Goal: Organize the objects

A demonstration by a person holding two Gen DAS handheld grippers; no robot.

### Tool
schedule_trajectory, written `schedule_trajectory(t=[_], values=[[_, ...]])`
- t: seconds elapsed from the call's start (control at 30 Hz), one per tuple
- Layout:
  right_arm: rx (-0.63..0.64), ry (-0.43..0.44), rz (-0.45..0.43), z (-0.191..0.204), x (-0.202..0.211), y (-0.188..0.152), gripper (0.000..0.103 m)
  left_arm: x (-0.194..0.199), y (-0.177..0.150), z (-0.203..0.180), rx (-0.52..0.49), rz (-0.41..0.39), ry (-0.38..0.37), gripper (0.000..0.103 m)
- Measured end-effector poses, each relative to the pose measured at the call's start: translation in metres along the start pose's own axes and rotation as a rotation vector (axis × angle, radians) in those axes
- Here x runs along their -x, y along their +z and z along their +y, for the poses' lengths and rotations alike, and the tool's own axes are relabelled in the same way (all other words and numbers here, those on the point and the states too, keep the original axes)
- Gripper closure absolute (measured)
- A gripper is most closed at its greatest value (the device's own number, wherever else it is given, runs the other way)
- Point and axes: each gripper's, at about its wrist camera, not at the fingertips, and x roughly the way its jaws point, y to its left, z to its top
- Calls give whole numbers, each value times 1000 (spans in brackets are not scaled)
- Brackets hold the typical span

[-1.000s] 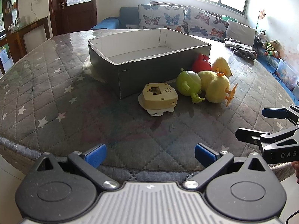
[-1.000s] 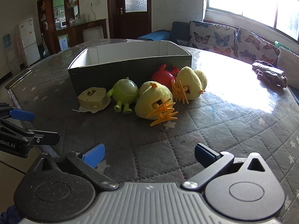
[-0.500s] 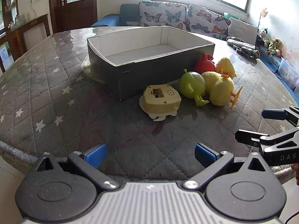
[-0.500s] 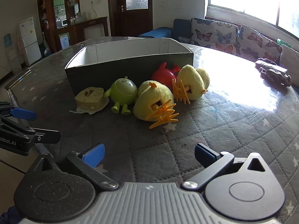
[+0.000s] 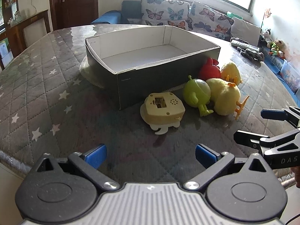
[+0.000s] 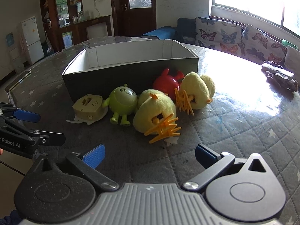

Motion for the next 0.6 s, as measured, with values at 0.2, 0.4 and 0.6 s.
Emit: schedule_trajectory(t=[0.2, 0.4, 0.6], values=[[12, 13, 1, 0, -6, 9, 0, -5, 10, 2, 4, 5, -1, 0], [28, 40, -2, -2, -11, 17, 0, -9, 21, 4, 16, 1, 1, 0], [68, 79, -24, -2, -14, 28, 0, -15, 36, 5, 27, -6, -14, 0]])
